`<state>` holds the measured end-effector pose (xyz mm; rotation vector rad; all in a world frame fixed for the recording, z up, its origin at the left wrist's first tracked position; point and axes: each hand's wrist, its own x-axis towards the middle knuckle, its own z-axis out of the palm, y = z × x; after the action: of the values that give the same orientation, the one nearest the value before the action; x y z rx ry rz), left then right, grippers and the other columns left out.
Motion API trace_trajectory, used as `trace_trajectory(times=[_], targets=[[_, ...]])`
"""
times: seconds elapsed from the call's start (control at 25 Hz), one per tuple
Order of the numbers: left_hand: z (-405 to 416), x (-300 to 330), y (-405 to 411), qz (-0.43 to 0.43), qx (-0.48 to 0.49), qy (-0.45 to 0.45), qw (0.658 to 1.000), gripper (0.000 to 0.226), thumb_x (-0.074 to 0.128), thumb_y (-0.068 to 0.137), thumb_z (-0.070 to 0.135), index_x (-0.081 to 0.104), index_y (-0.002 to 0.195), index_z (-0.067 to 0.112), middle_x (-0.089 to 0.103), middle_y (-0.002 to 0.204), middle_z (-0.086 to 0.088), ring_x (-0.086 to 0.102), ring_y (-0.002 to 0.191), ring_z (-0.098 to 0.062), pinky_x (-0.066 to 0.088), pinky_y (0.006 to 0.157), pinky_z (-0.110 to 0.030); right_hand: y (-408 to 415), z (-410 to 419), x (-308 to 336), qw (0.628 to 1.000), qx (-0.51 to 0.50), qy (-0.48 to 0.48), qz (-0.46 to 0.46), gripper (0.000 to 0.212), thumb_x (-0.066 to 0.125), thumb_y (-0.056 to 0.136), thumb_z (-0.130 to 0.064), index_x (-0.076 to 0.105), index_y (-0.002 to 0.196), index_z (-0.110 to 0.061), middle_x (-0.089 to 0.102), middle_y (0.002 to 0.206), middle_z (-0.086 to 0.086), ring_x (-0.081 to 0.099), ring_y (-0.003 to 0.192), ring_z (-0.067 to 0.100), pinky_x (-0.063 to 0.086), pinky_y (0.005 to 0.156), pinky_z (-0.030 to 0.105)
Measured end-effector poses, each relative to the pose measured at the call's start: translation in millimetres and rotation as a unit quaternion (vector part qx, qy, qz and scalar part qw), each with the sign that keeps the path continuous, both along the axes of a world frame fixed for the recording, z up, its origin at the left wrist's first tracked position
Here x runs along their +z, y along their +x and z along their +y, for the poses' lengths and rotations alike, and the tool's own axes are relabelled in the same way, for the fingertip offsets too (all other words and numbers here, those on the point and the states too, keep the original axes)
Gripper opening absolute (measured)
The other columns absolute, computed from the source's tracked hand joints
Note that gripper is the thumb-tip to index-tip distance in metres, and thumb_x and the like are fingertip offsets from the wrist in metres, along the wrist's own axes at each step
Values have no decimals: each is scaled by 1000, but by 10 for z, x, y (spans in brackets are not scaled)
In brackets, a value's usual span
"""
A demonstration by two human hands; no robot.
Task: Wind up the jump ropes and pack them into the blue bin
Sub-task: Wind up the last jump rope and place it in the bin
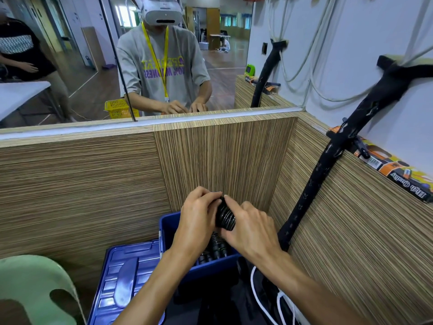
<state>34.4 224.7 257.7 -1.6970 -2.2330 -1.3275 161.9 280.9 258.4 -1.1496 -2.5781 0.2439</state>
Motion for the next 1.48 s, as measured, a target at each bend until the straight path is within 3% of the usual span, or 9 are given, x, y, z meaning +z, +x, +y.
trace_trajectory(times=[0.24,0.4,0.6,0.8,0.96,1.08,1.24,1.32,1.48], targets=[[113,227,-249,23,3,-22,999,14,68,88,15,76,100,16,69,88,8,64,82,-6,49,78,-15,4,-96,25,1000,24,0,4,84,55,87,-66,22,155,-31,58,116,4,64,102,26,49,78,38],[80,186,-283,11,-12,-13,1000,10,71,87,16,76,95,18,71,86,12,63,78,3,46,74,-6,-17,-107,44,1000,27,7,-1,85,54,87,-67,20,155,-30,58,117,4,63,103,26,49,79,37],[-83,34,-269,61,-73,-15,995,21,61,93,11,72,110,12,64,95,7,60,89,-5,50,80,-22,12,-89,35,1000,16,-4,7,86,55,86,-68,19,154,-32,57,121,2,63,108,25,50,83,38],[-197,4,-175,68,-31,-13,997,32,61,93,29,65,120,13,56,103,6,53,99,-9,44,87,-20,-29,-99,51,999,31,10,11,84,58,85,-66,22,152,-32,58,119,2,64,106,26,50,80,38],[-213,-64,-93,94,-16,-33,995,30,61,93,16,63,122,7,51,108,3,51,100,-10,47,84,-22,-39,-81,45,1000,28,9,8,83,57,85,-67,23,152,-32,58,118,3,64,105,28,49,79,39],[-211,-79,-79,68,-20,-67,995,25,53,97,15,60,120,11,42,105,10,43,94,0,42,79,-11,-43,-90,22,1000,29,8,-1,83,57,85,-67,24,152,-30,59,117,4,65,104,29,50,78,40],[-201,-79,-10,162,-7,-131,978,42,65,84,2,57,124,7,52,99,0,51,93,-18,54,70,-35,-51,-83,-17,1000,26,0,-18,82,59,88,-59,22,154,-27,57,120,5,63,106,29,49,80,40],[-167,-81,9,185,0,-137,973,48,65,80,0,54,127,8,55,97,-2,50,90,-21,53,71,-37,-61,-79,-19,999,27,0,-25,84,62,89,-50,18,155,-25,57,120,6,63,106,28,49,82,41],[-132,6,35,89,-10,-78,993,31,53,93,6,50,123,15,55,106,6,42,95,-12,42,83,-26,-33,-40,14,999,34,3,-6,84,59,89,-45,13,156,-25,55,120,7,63,105,28,51,83,41]])
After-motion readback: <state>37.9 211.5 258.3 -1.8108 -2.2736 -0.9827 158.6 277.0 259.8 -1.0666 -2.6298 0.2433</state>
